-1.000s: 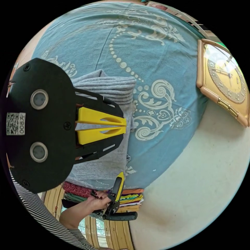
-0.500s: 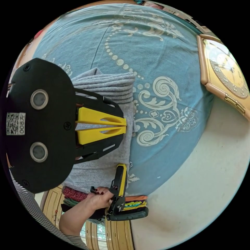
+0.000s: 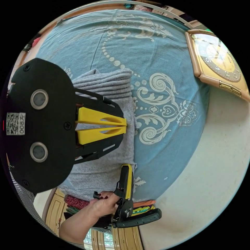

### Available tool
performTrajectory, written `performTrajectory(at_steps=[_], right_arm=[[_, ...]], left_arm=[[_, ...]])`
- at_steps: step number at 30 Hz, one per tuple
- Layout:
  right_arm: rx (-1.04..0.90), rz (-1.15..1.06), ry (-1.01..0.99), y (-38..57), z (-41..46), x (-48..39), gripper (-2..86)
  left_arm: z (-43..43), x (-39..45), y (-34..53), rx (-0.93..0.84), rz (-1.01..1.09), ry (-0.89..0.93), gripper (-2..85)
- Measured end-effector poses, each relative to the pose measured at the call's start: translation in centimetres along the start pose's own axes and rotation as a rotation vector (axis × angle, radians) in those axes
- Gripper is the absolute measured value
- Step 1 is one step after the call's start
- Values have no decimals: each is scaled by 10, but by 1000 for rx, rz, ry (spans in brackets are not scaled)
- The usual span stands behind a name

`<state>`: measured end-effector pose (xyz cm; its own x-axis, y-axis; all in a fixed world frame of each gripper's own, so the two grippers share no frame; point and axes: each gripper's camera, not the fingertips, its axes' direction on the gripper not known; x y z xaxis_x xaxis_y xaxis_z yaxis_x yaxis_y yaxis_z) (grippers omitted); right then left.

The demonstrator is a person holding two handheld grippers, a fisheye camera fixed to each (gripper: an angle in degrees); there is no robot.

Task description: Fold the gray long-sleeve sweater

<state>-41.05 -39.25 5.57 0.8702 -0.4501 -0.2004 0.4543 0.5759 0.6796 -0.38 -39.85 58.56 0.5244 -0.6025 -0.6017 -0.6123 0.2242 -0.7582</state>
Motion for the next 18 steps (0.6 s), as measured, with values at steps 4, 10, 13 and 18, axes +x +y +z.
performTrajectory(at_steps=[4,10,13,18], right_arm=[[74,31,-43,22,-31,12,0],[42,114,47,45,-30,37,0],[30,108,42,42,-27,40,1],[43,58,94,48,-48,29,0]], left_arm=[[-10,-2,16,10,3,-55,1],[4,-18,36,-8,-21,-58,1],[0,-25,44,-18,-72,-11,1],[-27,-38,92,53,-108,54,1]])
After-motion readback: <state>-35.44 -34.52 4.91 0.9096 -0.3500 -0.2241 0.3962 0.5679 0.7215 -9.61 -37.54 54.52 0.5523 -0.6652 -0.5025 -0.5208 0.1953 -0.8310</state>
